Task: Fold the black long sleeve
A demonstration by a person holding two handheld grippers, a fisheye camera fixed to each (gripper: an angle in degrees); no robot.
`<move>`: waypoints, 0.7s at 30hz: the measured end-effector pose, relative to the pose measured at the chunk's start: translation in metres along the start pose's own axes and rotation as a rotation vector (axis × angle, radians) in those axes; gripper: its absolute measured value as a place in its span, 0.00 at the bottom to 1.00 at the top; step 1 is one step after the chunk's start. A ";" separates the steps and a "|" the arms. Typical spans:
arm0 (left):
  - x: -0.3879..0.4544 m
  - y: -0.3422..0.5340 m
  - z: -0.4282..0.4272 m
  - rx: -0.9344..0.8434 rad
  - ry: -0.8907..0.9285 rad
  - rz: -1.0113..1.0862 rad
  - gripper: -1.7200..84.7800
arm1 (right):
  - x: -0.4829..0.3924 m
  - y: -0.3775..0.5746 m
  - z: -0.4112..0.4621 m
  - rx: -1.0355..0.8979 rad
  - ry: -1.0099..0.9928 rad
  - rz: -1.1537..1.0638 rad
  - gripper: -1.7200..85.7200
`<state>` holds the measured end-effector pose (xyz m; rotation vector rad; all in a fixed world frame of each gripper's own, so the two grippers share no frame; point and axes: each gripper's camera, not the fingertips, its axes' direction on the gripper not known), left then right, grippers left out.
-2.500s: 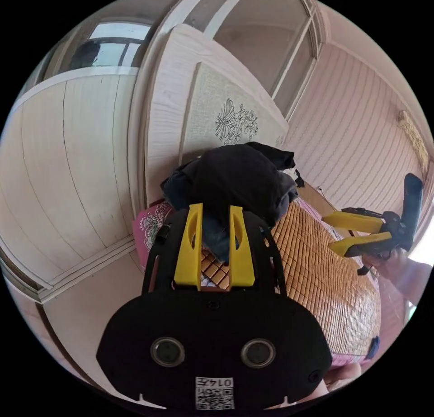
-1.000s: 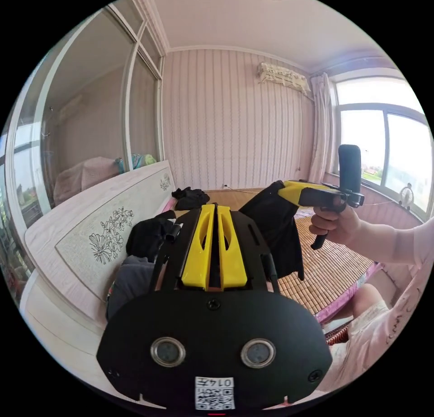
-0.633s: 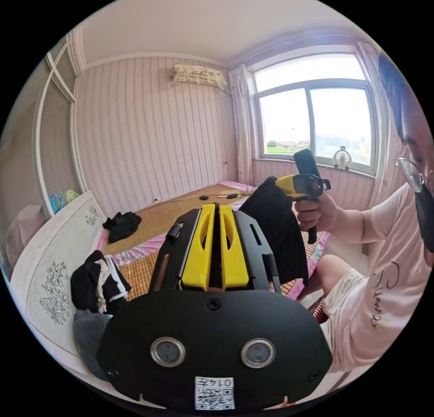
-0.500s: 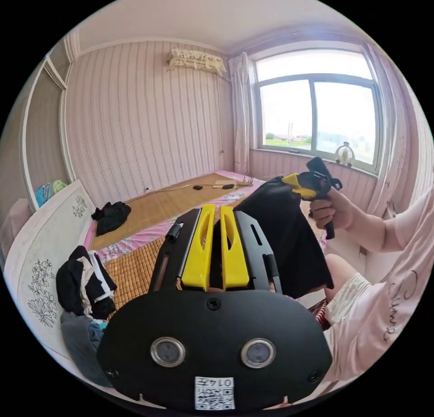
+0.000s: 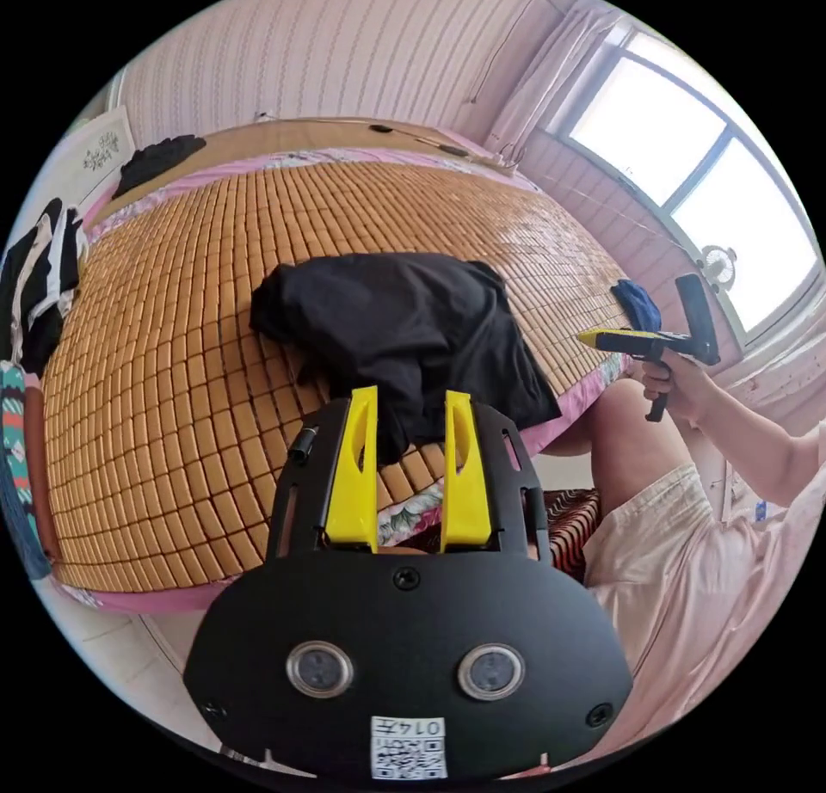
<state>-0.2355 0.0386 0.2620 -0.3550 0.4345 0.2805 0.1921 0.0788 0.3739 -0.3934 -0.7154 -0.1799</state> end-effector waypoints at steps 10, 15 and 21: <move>-0.027 -0.025 0.027 -0.106 0.266 -0.134 0.03 | 0.012 0.025 -0.048 0.124 -0.210 0.024 0.03; -0.034 -0.023 -0.038 0.126 0.289 -0.051 0.01 | 0.027 0.055 -0.133 0.296 -0.226 -0.021 0.02; -0.020 -0.030 -0.118 0.378 0.206 0.055 0.01 | 0.016 0.083 -0.233 0.570 -0.334 -0.105 0.02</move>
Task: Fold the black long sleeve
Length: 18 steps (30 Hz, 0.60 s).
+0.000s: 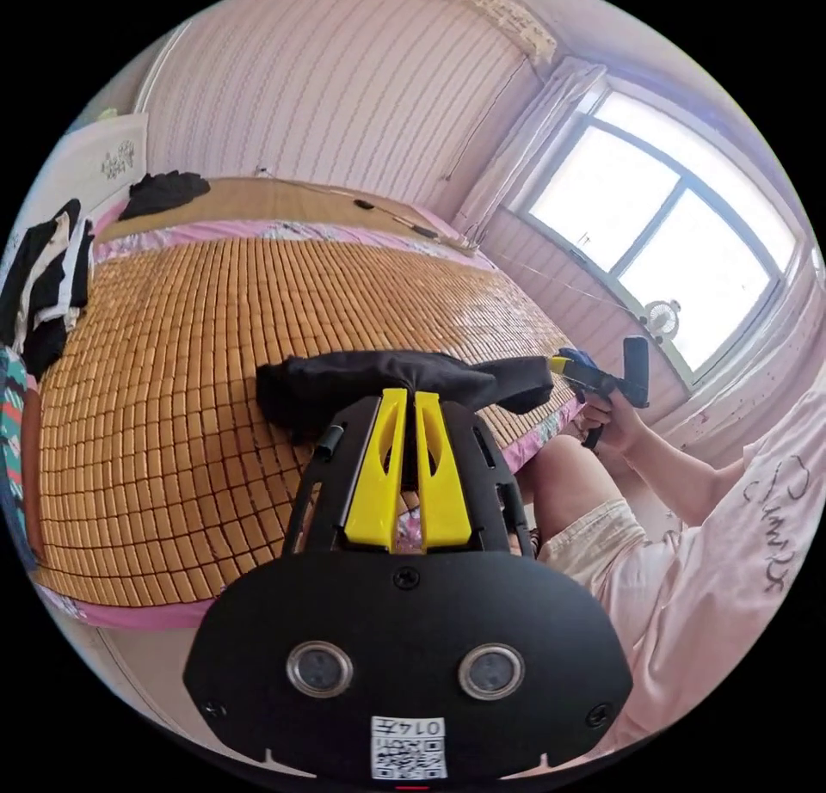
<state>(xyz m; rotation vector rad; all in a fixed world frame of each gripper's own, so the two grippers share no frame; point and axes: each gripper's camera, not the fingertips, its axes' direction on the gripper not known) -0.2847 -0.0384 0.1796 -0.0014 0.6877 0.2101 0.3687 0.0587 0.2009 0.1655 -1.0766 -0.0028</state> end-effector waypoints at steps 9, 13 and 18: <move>0.074 -0.079 -0.140 0.463 0.070 0.294 0.01 | -0.134 -0.090 -0.148 0.399 -0.161 -0.449 0.02; 0.057 -0.138 -0.129 0.420 0.027 0.295 0.01 | -0.123 -0.158 -0.132 0.264 -0.055 -0.447 0.02; -0.014 -0.204 -0.025 0.160 -0.018 0.108 0.03 | -0.051 -0.198 -0.034 0.111 0.390 -0.204 0.02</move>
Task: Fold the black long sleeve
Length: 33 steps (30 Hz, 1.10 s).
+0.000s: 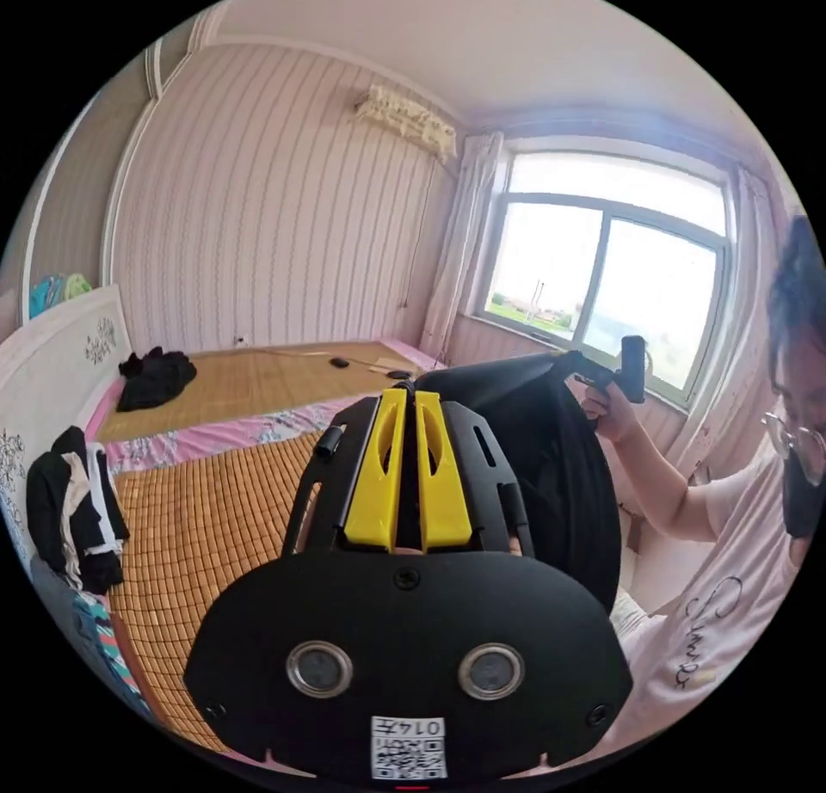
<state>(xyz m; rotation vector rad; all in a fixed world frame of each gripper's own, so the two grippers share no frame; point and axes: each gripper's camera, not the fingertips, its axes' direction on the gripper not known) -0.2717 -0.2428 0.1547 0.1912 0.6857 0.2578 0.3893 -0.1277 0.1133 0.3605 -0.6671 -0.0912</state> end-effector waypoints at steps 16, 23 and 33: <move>0.027 0.218 0.217 -0.731 -0.012 -0.070 0.12 | -0.025 0.286 0.152 -0.832 0.021 0.095 0.14; 0.038 0.228 0.232 -0.774 -0.058 -0.027 0.09 | -0.012 0.284 0.155 -0.835 0.039 0.148 0.04; 0.017 0.203 0.187 -0.690 0.039 -0.097 0.01 | 0.040 0.226 0.082 -0.624 0.005 0.249 0.02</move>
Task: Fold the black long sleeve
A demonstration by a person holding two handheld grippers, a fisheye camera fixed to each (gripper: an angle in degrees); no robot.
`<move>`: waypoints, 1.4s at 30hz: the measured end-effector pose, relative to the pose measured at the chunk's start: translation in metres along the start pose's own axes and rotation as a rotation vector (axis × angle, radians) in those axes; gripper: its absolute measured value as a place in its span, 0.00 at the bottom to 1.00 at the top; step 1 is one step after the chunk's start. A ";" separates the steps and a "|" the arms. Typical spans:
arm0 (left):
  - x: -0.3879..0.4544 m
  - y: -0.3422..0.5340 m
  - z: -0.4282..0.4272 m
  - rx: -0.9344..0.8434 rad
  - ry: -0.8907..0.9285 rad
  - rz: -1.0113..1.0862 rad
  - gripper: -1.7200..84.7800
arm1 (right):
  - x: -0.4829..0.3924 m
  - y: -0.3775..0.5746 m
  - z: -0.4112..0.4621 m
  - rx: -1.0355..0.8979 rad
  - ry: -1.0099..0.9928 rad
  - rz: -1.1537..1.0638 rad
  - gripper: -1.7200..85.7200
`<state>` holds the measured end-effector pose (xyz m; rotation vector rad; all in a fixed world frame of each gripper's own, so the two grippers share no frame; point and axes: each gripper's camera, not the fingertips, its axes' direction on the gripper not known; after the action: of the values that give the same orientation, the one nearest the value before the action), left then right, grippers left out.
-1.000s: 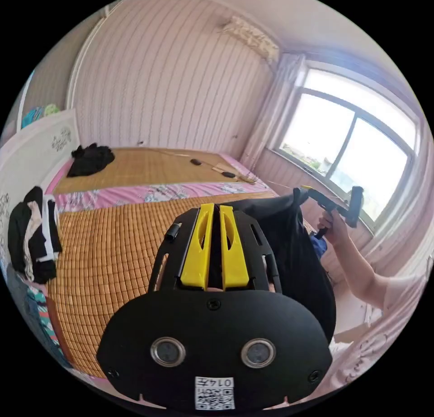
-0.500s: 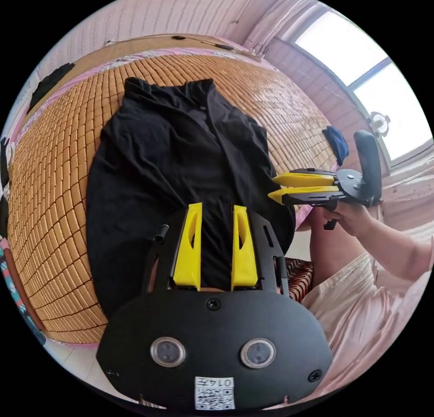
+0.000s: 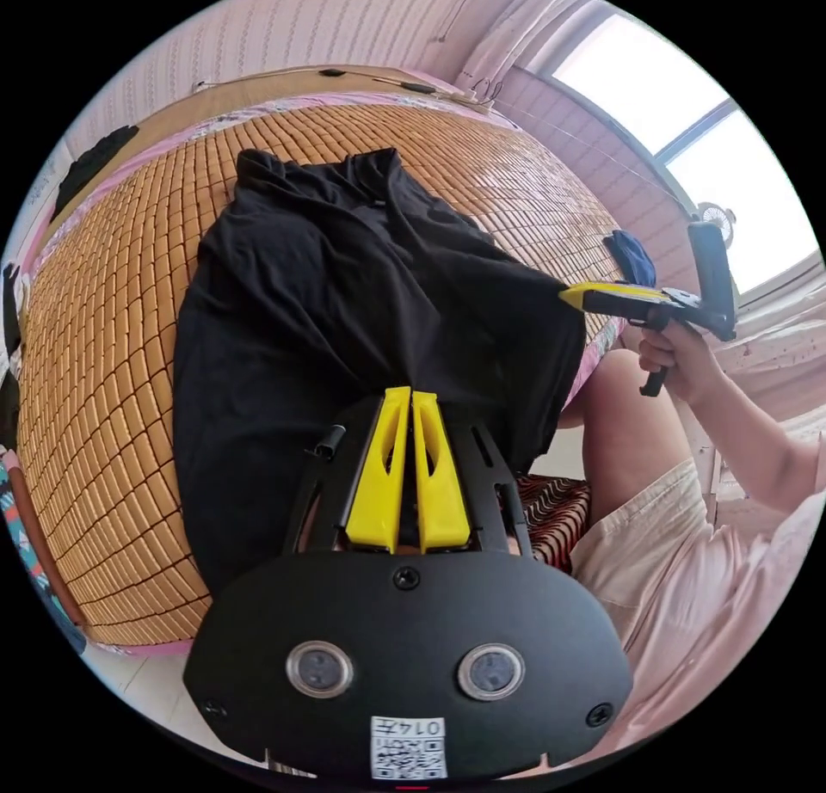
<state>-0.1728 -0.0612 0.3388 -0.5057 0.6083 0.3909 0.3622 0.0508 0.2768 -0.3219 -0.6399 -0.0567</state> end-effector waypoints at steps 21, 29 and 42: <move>-0.142 0.024 -0.207 0.343 -0.504 -0.332 0.04 | 0.059 -0.126 -0.020 0.031 0.400 -0.079 0.10; -0.060 -0.097 -0.050 0.004 -0.388 0.262 0.12 | 0.040 -0.199 0.113 -0.114 0.200 -0.134 0.16; -0.078 -0.202 0.030 -0.141 -0.331 0.401 0.01 | 0.084 -0.244 0.106 -0.034 0.124 -0.105 0.02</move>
<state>-0.1202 -0.2238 0.4756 -0.4387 0.3584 0.8841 0.3319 -0.1440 0.4744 -0.3148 -0.5330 -0.1867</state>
